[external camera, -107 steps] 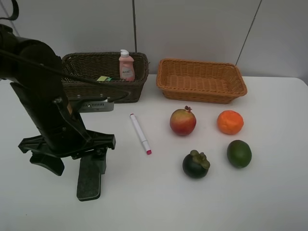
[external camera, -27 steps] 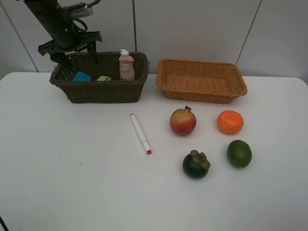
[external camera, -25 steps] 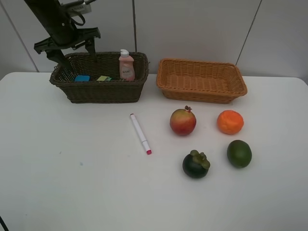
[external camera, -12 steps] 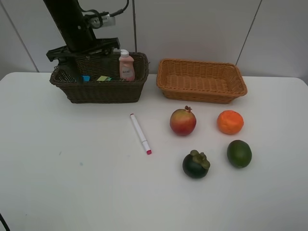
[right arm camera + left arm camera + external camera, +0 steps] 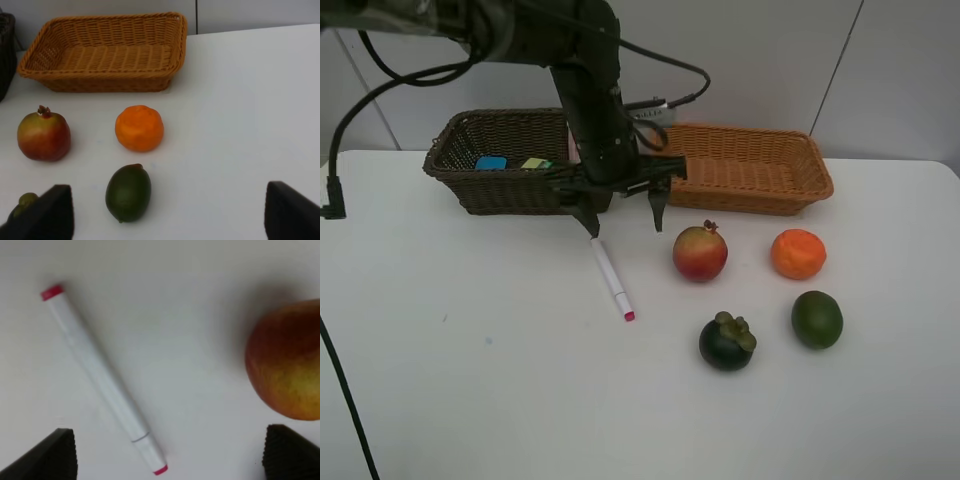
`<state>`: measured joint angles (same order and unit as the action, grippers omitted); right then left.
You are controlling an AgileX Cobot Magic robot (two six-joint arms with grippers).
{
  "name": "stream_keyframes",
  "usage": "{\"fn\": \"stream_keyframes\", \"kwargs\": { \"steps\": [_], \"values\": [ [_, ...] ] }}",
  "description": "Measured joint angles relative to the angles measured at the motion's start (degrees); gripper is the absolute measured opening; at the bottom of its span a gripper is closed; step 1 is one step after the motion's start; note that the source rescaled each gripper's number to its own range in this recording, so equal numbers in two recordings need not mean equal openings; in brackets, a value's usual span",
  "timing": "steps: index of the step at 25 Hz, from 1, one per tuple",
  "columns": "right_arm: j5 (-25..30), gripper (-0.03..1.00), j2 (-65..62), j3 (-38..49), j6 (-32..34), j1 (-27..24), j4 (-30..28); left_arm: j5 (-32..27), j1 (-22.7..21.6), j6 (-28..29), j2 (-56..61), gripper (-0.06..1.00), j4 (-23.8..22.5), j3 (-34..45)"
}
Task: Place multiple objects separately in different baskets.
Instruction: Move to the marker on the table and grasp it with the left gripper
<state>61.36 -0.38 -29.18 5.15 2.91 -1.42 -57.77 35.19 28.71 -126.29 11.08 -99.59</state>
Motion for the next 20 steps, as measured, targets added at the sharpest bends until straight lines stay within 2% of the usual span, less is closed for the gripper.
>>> {"fn": "stream_keyframes", "kwargs": {
  "steps": [8, 16, 20],
  "values": [
    [0.0, 0.6, 0.0, 0.0, 0.0, 0.0, 0.0, -1.7, 0.5, 2.5, -7.4, 0.9, -0.8, 0.2],
    [0.0, 0.6, 0.0, 0.0, 0.0, 0.0, 0.0, 3.3, 0.5, 2.6, -10.0, 0.9, -2.6, 0.2],
    [0.0, 0.6, 0.0, 0.0, 0.0, 0.0, 0.0, 3.4, 0.5, 2.7, -10.3, 0.9, -2.7, 0.2]
  ]
}}
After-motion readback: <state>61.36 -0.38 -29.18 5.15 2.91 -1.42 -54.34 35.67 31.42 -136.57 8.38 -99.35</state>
